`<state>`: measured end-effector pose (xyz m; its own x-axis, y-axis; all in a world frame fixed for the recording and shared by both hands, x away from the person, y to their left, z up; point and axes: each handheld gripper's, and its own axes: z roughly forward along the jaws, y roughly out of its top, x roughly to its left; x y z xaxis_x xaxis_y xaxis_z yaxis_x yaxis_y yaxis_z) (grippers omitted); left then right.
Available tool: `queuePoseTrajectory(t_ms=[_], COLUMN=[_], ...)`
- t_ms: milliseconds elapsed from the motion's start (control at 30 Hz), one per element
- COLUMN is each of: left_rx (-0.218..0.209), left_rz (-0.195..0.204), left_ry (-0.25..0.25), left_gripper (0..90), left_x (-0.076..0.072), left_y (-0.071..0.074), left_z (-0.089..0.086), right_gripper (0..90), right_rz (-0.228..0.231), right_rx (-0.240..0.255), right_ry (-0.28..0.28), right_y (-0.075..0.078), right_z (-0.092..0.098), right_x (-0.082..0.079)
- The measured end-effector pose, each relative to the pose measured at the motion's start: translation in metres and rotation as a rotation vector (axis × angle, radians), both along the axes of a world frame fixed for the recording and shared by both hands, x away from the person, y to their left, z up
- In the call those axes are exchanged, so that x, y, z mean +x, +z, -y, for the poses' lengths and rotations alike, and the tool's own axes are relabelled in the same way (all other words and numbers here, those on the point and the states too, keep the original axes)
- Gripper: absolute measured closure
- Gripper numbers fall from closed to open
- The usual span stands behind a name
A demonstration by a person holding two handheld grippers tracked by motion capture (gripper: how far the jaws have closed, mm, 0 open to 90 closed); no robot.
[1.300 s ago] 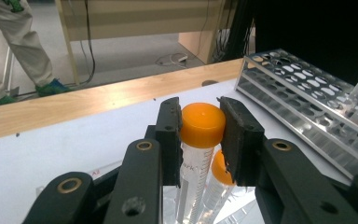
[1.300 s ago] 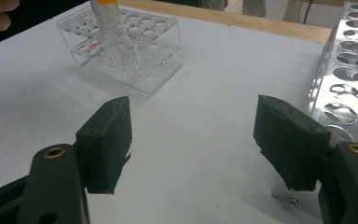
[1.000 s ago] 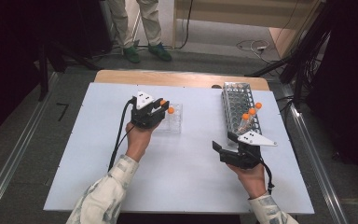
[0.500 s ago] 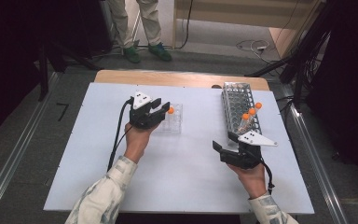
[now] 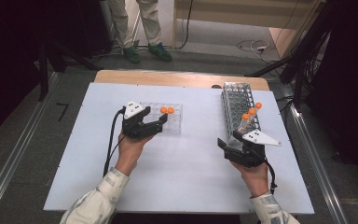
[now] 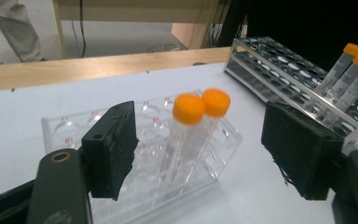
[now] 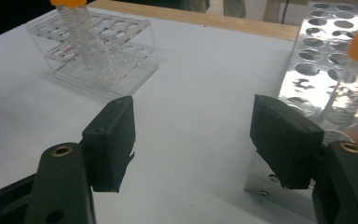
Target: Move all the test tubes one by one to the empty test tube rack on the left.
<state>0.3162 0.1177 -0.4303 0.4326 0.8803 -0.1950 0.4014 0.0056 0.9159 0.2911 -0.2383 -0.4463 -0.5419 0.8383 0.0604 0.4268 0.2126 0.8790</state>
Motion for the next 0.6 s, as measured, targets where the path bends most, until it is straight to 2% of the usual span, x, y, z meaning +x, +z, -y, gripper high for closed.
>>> queuePoseTrajectory(t_ms=[167, 400, 500, 600], left_rx=[0.003, 0.011, 0.022, 0.024], left_rz=[-0.005, -0.008, -0.023, -0.028], left_ry=[0.013, 0.017, 0.017, 0.023], left_gripper=[21.5, 21.2, 20.2, 18.4], left_x=[-0.014, -0.033, -0.037, -0.041], left_y=[-0.008, -0.016, -0.022, -0.025], left_z=[-0.009, -0.022, -0.026, -0.031], right_gripper=[33.1, 40.3, 40.8, 46.5], right_rz=[0.018, 0.04, 0.058, 0.058], right_rx=[0.007, -0.004, -0.028, -0.03], right_ry=[-0.058, -0.182, -0.227, -0.264], right_y=[0.003, 0.003, 0.002, 0.0], right_z=[0.01, 0.026, 0.028, 0.03], right_x=[0.003, 0.012, 0.016, 0.023])
